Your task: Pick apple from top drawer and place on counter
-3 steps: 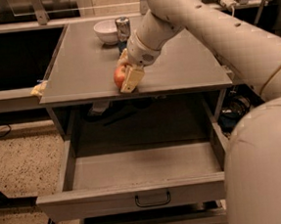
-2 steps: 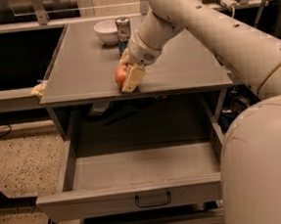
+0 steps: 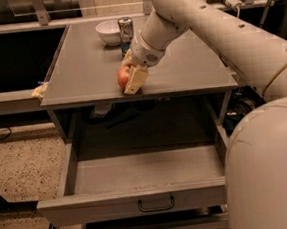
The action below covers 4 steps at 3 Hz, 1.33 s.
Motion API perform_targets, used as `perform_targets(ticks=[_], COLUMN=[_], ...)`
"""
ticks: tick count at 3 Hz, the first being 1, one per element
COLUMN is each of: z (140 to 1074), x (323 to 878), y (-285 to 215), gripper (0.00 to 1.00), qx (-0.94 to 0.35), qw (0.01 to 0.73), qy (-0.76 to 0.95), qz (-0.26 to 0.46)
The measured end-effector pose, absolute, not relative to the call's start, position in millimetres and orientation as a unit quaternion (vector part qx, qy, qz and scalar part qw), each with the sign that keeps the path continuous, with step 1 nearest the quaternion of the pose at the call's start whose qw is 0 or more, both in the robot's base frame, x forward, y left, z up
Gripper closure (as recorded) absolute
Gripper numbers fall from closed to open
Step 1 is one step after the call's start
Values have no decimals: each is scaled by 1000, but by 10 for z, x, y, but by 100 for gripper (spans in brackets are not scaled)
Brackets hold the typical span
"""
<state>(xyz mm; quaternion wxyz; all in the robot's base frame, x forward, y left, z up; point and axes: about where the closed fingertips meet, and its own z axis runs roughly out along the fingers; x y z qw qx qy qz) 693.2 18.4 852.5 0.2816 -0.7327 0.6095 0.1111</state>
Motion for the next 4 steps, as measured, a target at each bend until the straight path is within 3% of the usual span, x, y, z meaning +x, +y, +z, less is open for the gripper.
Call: perform_targets(ticks=[3, 4], z=[8524, 8523], x=[6932, 6932], y=[185, 186], gripper=[0, 0], qx=[-733, -733], qw=[282, 282], qy=[609, 609], qz=[111, 111])
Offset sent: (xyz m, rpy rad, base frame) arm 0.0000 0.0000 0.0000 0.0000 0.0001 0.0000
